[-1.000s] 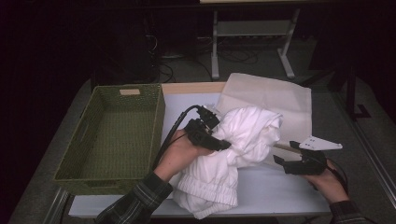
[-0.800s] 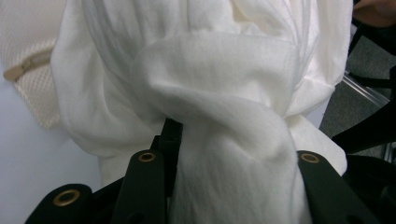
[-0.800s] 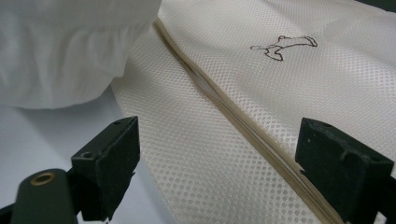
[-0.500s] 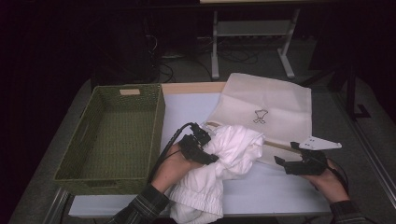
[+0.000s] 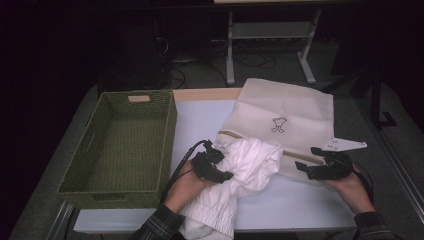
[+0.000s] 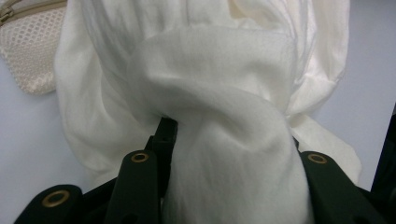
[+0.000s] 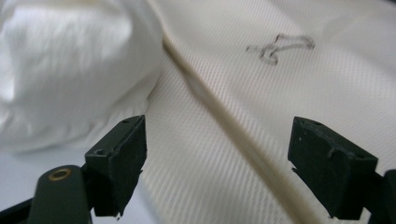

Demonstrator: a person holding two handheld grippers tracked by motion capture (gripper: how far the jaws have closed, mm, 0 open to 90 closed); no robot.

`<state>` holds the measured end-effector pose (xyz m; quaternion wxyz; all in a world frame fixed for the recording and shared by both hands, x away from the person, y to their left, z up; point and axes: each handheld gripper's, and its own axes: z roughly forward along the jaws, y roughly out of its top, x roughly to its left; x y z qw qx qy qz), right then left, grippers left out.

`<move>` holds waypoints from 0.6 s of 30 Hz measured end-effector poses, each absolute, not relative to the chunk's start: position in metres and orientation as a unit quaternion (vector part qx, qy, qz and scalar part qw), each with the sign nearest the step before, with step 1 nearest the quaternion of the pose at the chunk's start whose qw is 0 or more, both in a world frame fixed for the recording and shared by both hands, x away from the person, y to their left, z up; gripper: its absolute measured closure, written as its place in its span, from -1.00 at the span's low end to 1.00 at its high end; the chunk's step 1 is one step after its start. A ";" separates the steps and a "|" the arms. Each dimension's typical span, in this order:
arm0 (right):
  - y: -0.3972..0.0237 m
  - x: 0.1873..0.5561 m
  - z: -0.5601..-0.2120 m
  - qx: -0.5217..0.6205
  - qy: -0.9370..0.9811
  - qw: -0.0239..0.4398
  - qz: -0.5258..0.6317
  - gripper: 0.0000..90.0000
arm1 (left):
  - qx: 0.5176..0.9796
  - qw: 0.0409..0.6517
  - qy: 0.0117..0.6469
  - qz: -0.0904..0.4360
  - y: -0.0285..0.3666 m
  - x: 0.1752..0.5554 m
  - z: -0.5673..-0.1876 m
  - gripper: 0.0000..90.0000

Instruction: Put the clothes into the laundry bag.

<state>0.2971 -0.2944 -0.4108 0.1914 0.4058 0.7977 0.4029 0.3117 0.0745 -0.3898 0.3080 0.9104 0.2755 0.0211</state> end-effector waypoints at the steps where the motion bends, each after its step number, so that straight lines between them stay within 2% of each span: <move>1: -0.294 0.299 -0.408 0.406 0.796 0.193 0.404 -0.56 | 0.911 0.308 0.274 0.021 0.075 0.312 -0.390 0.26; 8: -0.289 0.322 -0.385 0.412 0.780 0.196 0.429 -0.52 | 0.915 0.302 0.266 0.027 0.074 0.311 -0.391 0.26; 18: -0.274 0.359 -0.376 0.403 0.786 0.185 0.430 -0.51 | 0.919 0.292 0.262 0.032 0.072 0.309 -0.395 0.27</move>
